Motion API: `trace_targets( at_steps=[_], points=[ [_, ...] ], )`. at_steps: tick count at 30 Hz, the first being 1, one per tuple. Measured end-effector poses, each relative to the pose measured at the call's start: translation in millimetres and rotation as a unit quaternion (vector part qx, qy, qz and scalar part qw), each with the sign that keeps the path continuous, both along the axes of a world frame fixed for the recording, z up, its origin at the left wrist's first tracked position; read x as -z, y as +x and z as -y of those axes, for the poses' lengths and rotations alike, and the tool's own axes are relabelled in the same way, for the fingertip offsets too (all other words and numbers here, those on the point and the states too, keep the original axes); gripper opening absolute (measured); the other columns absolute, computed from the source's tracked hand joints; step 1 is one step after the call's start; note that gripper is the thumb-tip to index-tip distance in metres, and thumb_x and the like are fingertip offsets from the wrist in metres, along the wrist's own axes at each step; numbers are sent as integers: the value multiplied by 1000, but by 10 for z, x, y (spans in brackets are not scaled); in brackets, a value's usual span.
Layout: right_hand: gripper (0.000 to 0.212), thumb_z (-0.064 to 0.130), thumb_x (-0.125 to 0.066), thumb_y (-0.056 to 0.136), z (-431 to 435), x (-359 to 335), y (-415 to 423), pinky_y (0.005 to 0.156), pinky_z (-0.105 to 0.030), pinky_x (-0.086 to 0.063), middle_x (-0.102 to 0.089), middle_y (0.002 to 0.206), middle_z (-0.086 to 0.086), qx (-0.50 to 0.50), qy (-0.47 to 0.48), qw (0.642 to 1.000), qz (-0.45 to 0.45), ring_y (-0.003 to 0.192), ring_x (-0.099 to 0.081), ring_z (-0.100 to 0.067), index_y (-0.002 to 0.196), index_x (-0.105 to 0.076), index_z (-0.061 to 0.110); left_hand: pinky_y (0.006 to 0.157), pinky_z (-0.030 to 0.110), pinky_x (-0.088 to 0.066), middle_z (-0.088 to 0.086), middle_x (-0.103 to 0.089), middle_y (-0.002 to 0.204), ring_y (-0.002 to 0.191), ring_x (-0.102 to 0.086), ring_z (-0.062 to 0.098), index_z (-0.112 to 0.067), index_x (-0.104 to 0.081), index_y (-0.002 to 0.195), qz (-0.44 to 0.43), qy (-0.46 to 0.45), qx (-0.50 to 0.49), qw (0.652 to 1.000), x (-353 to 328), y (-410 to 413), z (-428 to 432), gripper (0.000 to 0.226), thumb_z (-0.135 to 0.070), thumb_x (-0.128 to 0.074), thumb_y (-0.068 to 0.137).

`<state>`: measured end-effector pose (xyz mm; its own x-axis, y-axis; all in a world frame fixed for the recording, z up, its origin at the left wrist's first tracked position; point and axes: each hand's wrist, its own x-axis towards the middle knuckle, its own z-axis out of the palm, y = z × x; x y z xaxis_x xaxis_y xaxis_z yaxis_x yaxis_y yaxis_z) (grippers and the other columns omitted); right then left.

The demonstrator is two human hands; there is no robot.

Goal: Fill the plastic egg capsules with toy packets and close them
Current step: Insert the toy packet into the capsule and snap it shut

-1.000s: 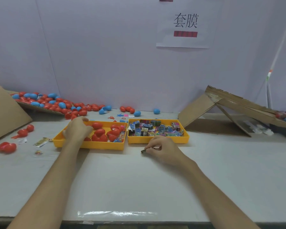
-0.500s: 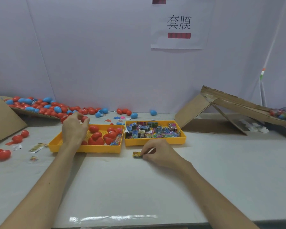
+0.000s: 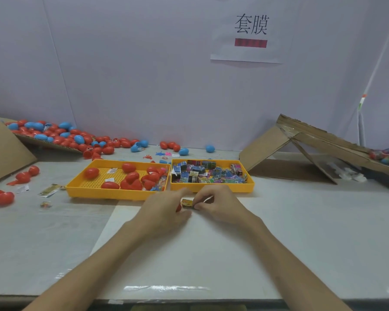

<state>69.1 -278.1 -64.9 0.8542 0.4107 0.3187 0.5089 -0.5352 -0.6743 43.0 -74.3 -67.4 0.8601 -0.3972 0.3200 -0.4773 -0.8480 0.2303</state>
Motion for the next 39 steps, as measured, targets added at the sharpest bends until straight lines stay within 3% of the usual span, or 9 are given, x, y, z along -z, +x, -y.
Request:
trace_targets(
  at_steps=[3,9,17,26,34,39],
  points=[
    [18,6,-78,80,-3,-15,2,73,-19,-54,-71,85,9,-1,-8,1000,1,82,-67,-6,79,-79,23,69,32,-42,-17,-55,80,93,-65,16,-45,-53,133,0,7,-32,999,75,50,-5,39,-55,-55,96],
    [8,14,-79,83,33,-54,-9,77,-28,-55,-69,92,9,-9,-41,999,-11,90,-63,-9,82,-80,21,56,24,-34,-22,-49,70,68,-49,0,-47,-67,118,-17,-34,-28,999,54,157,-13,25,-51,-61,94],
    [16,16,-78,84,114,-121,-20,91,-40,-55,-67,98,8,-4,-50,997,-62,97,-63,-9,77,-78,30,59,27,-35,-20,-52,73,72,-49,2,-46,-66,112,-36,-25,-22,999,25,179,-48,21,-55,-61,93],
    [23,19,-79,83,199,-170,6,85,-36,-57,-69,95,7,-9,-77,994,-74,90,-65,-10,72,-76,39,58,26,-34,-20,-51,73,77,-53,8,-45,-65,114,-26,-8,-23,999,18,165,-28,23,-56,-59,94],
    [12,13,-78,84,140,-136,9,70,-20,-54,-75,83,6,15,-45,997,-62,76,-68,-4,81,-79,25,61,28,-43,-17,-57,75,75,-55,5,-42,-70,112,-21,-45,-21,999,42,101,-50,20,-50,-65,93],
    [12,11,-75,85,93,-119,5,72,-20,-54,-76,82,8,14,-46,998,-47,80,-68,-6,82,-80,22,62,27,-42,-19,-56,75,78,-55,5,-43,-71,112,-24,-55,-27,998,37,93,-45,23,-52,-67,92]
  ],
)
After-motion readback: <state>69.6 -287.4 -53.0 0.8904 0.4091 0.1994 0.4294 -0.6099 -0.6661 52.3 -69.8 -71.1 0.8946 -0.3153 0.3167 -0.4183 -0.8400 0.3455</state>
